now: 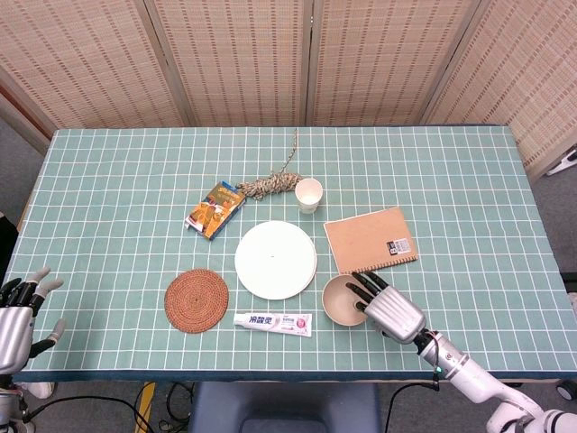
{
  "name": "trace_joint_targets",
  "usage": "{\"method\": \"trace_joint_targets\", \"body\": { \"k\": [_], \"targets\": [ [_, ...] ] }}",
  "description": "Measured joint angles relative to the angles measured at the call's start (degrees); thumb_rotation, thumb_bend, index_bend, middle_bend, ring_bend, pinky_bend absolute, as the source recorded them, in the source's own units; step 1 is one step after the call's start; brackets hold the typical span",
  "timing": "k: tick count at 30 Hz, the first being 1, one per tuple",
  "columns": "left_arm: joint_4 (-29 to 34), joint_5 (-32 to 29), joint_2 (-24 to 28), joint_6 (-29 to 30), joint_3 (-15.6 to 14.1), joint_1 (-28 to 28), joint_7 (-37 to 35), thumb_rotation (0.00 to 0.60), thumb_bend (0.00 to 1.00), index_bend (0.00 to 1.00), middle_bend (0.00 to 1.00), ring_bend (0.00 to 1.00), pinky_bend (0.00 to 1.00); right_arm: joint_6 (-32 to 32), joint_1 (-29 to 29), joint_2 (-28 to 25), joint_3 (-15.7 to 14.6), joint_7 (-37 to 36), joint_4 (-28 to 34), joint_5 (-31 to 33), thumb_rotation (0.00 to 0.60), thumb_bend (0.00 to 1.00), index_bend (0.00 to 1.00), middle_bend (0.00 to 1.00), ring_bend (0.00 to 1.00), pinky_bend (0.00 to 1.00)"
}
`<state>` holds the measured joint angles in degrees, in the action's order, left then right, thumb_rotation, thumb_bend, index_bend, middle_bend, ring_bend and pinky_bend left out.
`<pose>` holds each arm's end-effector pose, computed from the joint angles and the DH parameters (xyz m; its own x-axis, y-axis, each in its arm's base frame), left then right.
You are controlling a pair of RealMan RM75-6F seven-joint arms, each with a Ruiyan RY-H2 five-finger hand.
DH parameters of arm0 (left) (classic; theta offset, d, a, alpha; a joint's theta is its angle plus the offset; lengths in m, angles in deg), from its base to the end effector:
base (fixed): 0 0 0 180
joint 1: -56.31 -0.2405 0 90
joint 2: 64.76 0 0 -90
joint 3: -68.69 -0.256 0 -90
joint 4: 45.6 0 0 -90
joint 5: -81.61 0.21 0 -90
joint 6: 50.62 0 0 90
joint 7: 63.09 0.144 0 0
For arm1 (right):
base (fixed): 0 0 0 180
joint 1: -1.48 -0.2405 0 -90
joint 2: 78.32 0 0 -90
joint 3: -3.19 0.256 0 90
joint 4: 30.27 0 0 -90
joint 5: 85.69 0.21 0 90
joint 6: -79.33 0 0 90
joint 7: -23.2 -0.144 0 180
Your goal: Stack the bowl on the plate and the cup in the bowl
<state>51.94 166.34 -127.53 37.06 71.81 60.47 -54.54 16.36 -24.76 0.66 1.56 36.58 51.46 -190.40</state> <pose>-0.2970 0.1768 0.1661 0.4682 -0.0350 0.8829 0.8836 0.0216 -0.4677 -0.2287 -0.2422 0.0153 0.7127 -0.0855 0.6963 -0.5563 -0.6735 0.4867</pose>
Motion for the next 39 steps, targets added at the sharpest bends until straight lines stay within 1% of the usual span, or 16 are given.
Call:
{"method": "trace_joint_targets", "body": {
  "k": [7, 14, 20, 24, 27, 30, 35, 39],
  "targets": [
    [-0.1, 0.0, 0.0, 0.0, 0.1, -0.1, -0.2, 0.600, 0.30, 0.24, 0.15, 0.21, 0.13, -1.0, -0.8, 2.9, -0.8, -1.6, -3.8, 0.0, 0.600, 0.28, 0.53, 0.17, 0.00, 0.11],
    [-0.1, 0.1, 0.0, 0.0, 0.0, -0.1, -0.2, 0.600, 0.30, 0.24, 0.15, 0.21, 0.13, -2.0, -1.5, 4.2, -1.7, -4.1, -6.3, -0.1, 0.600, 0.38, 0.62, 0.23, 0.00, 0.11],
    [-0.1, 0.1, 0.1, 0.0, 0.1, -0.1, -0.2, 0.600, 0.30, 0.24, 0.15, 0.21, 0.13, -3.1, -2.0, 4.6, -2.0, -4.9, -7.1, 0.0, 0.600, 0.39, 0.63, 0.24, 0.02, 0.11],
    [-0.1, 0.0, 0.2, -0.1, 0.1, -0.1, -0.1, 0.600, 0.30, 0.24, 0.15, 0.21, 0.13, -3.3, -2.7, 4.1, -1.5, -5.5, -6.4, 0.5, 0.600, 0.39, 0.63, 0.24, 0.02, 0.11],
    [0.0, 0.0, 0.3, -0.1, 0.1, -0.1, -0.1, 0.600, 0.30, 0.24, 0.15, 0.21, 0.13, -2.0, -4.0, 3.0, -0.4, -6.2, -4.7, 1.8, 0.600, 0.39, 0.63, 0.24, 0.02, 0.11],
    [0.2, 0.1, 0.3, 0.0, 0.1, -0.1, 0.1, 0.600, 0.30, 0.24, 0.15, 0.21, 0.13, 1.0, -6.0, 1.8, 1.3, -6.8, -2.4, 3.8, 0.600, 0.39, 0.63, 0.24, 0.02, 0.11],
    [0.5, 0.3, 0.3, 0.1, 0.0, -0.3, 0.3, 0.600, 0.30, 0.24, 0.15, 0.21, 0.13, 8.5, -11.1, 0.0, 5.7, -6.9, 1.4, 9.2, 0.600, 0.39, 0.63, 0.24, 0.02, 0.11],
    [0.5, 0.3, 0.4, 0.4, 0.0, -0.5, 0.3, 0.600, 0.30, 0.24, 0.15, 0.21, 0.13, 14.7, -15.6, 0.0, 9.0, -6.5, 2.7, 13.9, 0.600, 0.39, 0.63, 0.24, 0.02, 0.11]
  ]
}}
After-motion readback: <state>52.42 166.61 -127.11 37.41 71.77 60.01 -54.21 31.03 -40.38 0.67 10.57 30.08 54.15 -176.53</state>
